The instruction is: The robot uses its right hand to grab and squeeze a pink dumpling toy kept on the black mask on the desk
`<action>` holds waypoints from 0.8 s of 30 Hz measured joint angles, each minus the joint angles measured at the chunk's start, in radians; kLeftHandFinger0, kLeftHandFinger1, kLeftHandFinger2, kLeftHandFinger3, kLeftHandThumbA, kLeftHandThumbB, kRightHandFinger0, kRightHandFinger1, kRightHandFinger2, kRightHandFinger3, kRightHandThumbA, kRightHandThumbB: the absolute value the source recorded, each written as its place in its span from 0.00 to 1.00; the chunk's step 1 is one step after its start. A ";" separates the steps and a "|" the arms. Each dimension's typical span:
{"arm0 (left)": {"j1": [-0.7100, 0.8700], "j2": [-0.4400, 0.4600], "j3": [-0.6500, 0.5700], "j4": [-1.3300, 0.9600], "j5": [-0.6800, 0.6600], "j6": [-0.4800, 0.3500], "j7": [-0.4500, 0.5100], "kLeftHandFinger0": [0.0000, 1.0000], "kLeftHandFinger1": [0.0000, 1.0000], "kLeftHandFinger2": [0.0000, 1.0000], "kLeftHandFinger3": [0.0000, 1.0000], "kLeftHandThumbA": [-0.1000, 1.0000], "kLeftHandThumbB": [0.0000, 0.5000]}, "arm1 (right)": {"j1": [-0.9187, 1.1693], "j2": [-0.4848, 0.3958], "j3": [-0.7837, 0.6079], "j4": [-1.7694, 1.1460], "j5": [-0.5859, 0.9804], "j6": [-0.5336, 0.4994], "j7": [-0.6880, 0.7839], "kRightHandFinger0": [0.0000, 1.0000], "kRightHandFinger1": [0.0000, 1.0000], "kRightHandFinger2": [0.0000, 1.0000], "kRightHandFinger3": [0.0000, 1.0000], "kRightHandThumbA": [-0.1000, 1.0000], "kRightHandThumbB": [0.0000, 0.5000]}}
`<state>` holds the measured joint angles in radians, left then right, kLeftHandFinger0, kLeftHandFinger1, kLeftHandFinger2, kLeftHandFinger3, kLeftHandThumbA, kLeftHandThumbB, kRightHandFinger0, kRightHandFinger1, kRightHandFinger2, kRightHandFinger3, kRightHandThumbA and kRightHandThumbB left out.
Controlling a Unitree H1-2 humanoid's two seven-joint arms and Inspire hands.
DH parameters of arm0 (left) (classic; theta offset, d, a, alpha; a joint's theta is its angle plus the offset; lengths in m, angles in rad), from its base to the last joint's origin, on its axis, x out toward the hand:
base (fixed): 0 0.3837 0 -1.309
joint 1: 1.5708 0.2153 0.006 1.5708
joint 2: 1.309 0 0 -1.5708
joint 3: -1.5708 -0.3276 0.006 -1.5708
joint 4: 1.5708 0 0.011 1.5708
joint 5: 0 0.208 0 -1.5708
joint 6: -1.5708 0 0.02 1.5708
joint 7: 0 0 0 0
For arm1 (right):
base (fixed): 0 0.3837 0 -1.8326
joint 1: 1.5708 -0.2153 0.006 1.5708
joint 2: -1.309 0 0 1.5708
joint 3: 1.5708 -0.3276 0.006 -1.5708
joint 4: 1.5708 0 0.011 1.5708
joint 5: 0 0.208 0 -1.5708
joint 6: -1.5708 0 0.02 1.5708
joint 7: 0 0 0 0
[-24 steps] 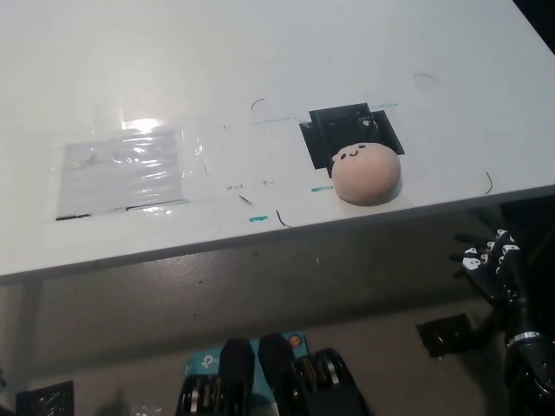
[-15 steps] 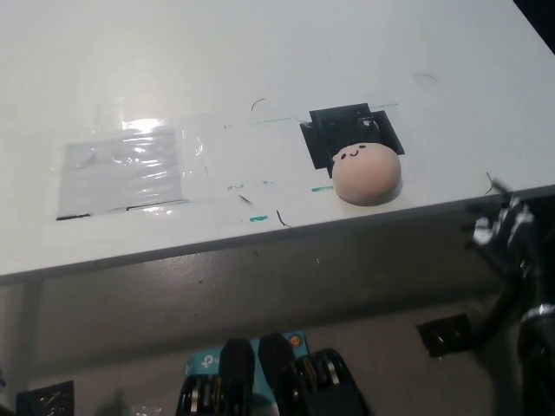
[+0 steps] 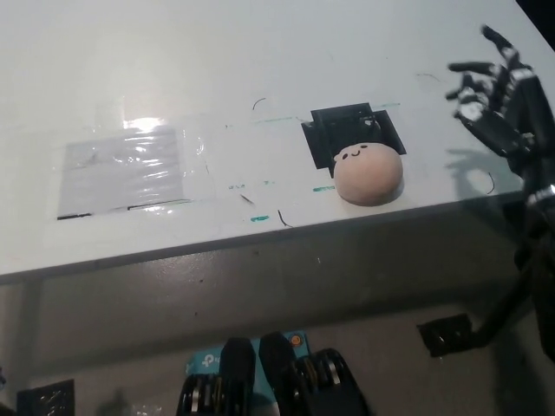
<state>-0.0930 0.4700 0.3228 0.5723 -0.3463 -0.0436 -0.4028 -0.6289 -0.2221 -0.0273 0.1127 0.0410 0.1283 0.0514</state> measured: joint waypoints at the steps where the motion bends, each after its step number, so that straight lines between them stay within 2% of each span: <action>1: 0.000 0.000 0.000 0.000 0.000 0.000 0.000 0.00 0.00 0.10 0.11 1.00 1.00 | -0.010 -0.001 0.011 0.004 -0.004 0.003 0.006 0.48 0.66 0.82 1.00 0.43 0.48; 2: 0.000 0.000 0.000 0.000 0.000 0.000 0.000 0.00 0.00 0.09 0.11 1.00 1.00 | -0.021 -0.003 0.026 0.011 -0.005 0.014 0.017 0.56 0.76 0.91 1.00 0.46 0.49; 3: 0.000 0.000 0.000 0.000 0.000 0.000 0.000 0.00 0.00 0.10 0.11 0.99 1.00 | -0.031 -0.008 0.041 0.017 -0.006 0.027 0.029 0.60 0.80 0.93 1.00 0.46 0.49; 4: 0.000 0.000 0.000 0.000 0.000 0.000 0.000 0.00 0.00 0.09 0.11 1.00 1.00 | -0.041 -0.016 0.060 0.021 -0.006 0.045 0.047 0.68 0.91 1.00 1.00 0.53 0.57; 5: 0.000 0.000 0.000 0.000 0.000 0.000 0.000 0.00 0.00 0.08 0.10 1.00 1.00 | -0.048 -0.023 0.074 0.022 -0.006 0.060 0.062 0.78 1.00 1.00 1.00 0.56 0.62; 6: 0.000 0.000 0.000 0.000 0.000 0.000 0.000 0.00 0.00 0.08 0.10 1.00 1.00 | -0.056 -0.034 0.093 0.023 -0.006 0.079 0.080 0.95 1.00 1.00 1.00 0.63 0.68; 7: 0.000 0.000 0.000 0.000 0.000 0.000 0.000 0.00 0.01 0.08 0.10 0.99 1.00 | -0.061 -0.044 0.107 0.023 -0.006 0.097 0.097 1.00 1.00 1.00 1.00 0.70 0.73; 8: 0.000 0.000 0.000 0.000 0.000 0.000 0.000 0.00 0.01 0.08 0.10 0.99 1.00 | -0.068 -0.060 0.132 0.022 -0.008 0.116 0.118 1.00 1.00 1.00 1.00 0.71 0.75; 9: 0.000 0.000 0.000 0.000 0.000 0.000 0.000 0.00 0.01 0.08 0.09 0.99 1.00 | -0.077 -0.079 0.162 0.022 -0.013 0.134 0.136 1.00 1.00 1.00 1.00 0.81 0.85; 12: 0.000 0.000 0.001 0.000 0.000 0.000 0.000 0.00 0.02 0.11 0.10 1.00 1.00 | -0.102 -0.133 0.246 0.026 -0.036 0.164 0.189 1.00 1.00 1.00 1.00 0.87 0.98; 14: 0.001 0.000 0.001 0.000 0.000 0.000 0.000 0.00 0.01 0.09 0.10 1.00 1.00 | -0.113 -0.152 0.286 0.032 -0.059 0.173 0.211 1.00 1.00 1.00 1.00 0.85 0.97; 15: 0.002 0.000 0.001 -0.001 0.000 0.000 0.000 0.00 0.00 0.10 0.10 1.00 1.00 | -0.116 -0.156 0.298 0.037 -0.064 0.175 0.220 1.00 1.00 1.00 1.00 0.81 1.00; 19: 0.001 0.000 0.000 -0.006 0.000 0.000 0.000 0.00 0.00 0.08 0.10 1.00 1.00 | -0.117 -0.145 0.306 0.074 -0.079 0.193 0.235 1.00 1.00 1.00 1.00 0.81 1.00; 23: 0.001 0.000 0.000 -0.007 0.000 -0.001 0.000 0.00 0.00 0.08 0.10 1.00 1.00 | -0.118 -0.117 0.306 0.127 -0.100 0.194 0.237 1.00 1.00 1.00 1.00 0.81 0.90; 24: 0.001 0.000 0.000 -0.007 0.000 -0.001 0.000 0.00 0.00 0.09 0.10 1.00 1.00 | -0.118 -0.102 0.306 0.155 -0.105 0.192 0.235 1.00 1.00 1.00 1.00 0.83 0.92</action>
<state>-0.0921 0.4702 0.3229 0.5655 -0.3465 -0.0447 -0.4030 -0.7466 -0.3245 0.2787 0.2678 -0.0643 0.3205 0.2859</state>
